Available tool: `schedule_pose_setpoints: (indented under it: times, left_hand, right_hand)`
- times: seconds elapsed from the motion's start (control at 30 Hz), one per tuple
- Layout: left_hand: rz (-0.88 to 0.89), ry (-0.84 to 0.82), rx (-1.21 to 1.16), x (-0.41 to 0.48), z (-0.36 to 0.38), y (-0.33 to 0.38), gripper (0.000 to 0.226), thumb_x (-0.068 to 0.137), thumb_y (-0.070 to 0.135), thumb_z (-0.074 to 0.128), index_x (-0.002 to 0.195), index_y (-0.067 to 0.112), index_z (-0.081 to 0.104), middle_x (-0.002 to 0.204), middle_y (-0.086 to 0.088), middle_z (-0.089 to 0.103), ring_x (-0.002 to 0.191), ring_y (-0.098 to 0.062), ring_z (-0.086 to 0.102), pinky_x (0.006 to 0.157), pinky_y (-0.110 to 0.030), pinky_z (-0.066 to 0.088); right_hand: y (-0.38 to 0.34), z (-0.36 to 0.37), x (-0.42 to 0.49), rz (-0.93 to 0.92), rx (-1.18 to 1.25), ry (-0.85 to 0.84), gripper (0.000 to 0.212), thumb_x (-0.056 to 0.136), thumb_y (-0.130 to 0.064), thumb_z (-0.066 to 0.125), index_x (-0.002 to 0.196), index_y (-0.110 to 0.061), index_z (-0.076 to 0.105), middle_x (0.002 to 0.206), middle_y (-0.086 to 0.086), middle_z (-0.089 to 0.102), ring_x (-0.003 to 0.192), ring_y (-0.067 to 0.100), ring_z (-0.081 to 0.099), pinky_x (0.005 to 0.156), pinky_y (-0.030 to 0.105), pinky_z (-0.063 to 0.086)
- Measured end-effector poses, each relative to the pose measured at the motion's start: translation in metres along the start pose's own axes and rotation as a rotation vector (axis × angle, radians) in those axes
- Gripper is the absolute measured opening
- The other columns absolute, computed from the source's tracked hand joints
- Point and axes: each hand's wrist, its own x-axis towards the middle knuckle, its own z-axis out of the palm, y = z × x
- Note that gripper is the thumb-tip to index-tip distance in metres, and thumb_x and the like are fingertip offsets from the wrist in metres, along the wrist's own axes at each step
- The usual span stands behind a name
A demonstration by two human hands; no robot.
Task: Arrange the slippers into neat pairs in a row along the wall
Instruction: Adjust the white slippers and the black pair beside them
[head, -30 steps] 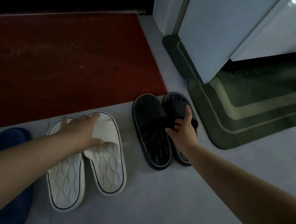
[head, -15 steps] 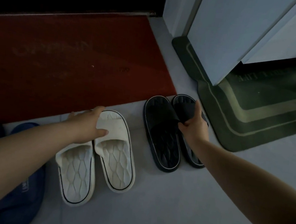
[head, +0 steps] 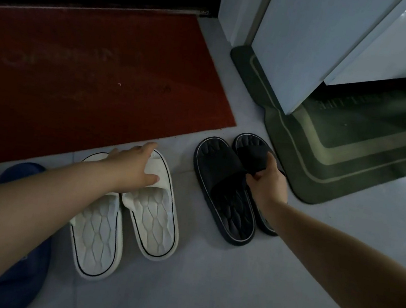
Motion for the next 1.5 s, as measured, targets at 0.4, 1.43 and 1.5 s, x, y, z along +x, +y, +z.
schedule_pose_setpoints:
  times: [0.4, 1.43, 1.5]
  left_hand:
    - [-0.001, -0.02, -0.026, -0.005, -0.001, -0.006, 0.074, 0.088, 0.038, 0.055, 0.148, 0.024, 0.013, 0.151, -0.005, 0.034, 0.136, -0.025, 0.037, 0.115, -0.041, 0.027]
    - [0.168, -0.102, -0.042, -0.012, -0.017, -0.05, 0.082, 0.081, 0.027, 0.069, 0.146, 0.025, 0.02, 0.153, -0.003, 0.029, 0.134, -0.025, 0.039, 0.109, -0.036, 0.036]
    - [0.171, -0.129, -0.039, -0.011, -0.016, -0.06, 0.084, 0.078, 0.026, 0.072, 0.146, 0.025, 0.022, 0.152, -0.004, 0.031, 0.134, -0.026, 0.039, 0.107, -0.035, 0.038]
  right_hand:
    - [0.0, 0.0, 0.006, -0.012, -0.036, 0.017, 0.068, 0.085, -0.017, 0.063, 0.144, -0.009, 0.031, 0.104, 0.011, 0.069, 0.106, 0.029, 0.06, 0.09, 0.035, 0.046]
    - [-0.09, -0.002, -0.108, -0.459, -0.542, -0.682, 0.063, 0.084, -0.018, 0.061, 0.14, -0.027, 0.033, 0.143, 0.001, 0.03, 0.131, 0.02, 0.037, 0.106, 0.032, 0.037]
    - [-0.104, -0.004, -0.117, -0.517, -0.596, -0.712, 0.063, 0.086, -0.018, 0.058, 0.141, -0.03, 0.03, 0.144, -0.001, 0.03, 0.135, 0.018, 0.032, 0.11, 0.035, 0.034]
